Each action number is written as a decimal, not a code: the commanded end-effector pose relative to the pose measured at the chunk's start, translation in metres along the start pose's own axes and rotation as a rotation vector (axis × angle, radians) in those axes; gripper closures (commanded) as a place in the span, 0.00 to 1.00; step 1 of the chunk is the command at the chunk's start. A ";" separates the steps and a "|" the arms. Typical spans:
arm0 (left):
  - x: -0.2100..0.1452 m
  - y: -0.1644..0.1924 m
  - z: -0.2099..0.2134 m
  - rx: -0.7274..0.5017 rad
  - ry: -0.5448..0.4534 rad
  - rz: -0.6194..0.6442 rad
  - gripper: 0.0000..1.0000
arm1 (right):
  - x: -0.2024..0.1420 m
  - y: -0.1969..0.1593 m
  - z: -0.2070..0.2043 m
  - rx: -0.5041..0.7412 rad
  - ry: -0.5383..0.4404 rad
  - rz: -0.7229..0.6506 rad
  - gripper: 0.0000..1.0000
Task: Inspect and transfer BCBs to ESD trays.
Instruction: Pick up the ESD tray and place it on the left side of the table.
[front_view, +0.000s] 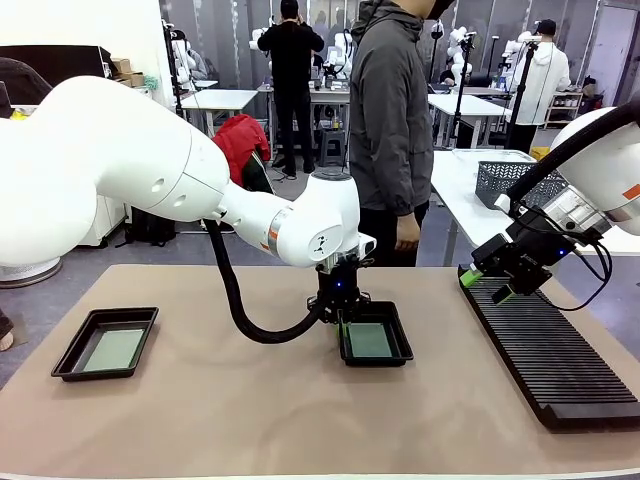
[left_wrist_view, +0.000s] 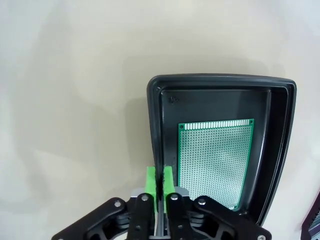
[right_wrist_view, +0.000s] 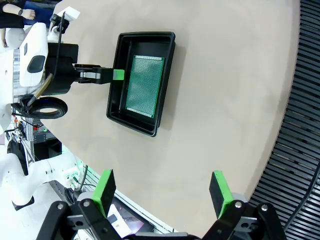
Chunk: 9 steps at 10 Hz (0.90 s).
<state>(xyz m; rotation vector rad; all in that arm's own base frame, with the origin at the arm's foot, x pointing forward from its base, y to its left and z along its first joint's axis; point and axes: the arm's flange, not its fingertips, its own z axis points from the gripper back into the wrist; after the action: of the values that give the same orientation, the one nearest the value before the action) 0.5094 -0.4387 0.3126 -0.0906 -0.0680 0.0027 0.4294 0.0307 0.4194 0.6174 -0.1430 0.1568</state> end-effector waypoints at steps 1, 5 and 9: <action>0.006 0.004 -0.002 -0.019 0.016 -0.016 1.00 | 0.001 0.002 -0.001 -0.004 -0.011 -0.018 0.00; 0.009 0.007 -0.002 -0.055 0.042 -0.017 1.00 | 0.001 0.002 -0.001 -0.004 -0.011 -0.018 0.00; 0.002 0.001 0.000 -0.008 0.007 0.001 1.00 | 0.001 0.002 -0.001 -0.004 -0.011 -0.018 0.00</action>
<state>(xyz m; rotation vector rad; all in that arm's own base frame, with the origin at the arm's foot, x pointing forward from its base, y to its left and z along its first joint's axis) 0.5111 -0.4383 0.3122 -0.1101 -0.0509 -0.0033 0.4294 0.0307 0.4194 0.6174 -0.1430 0.1568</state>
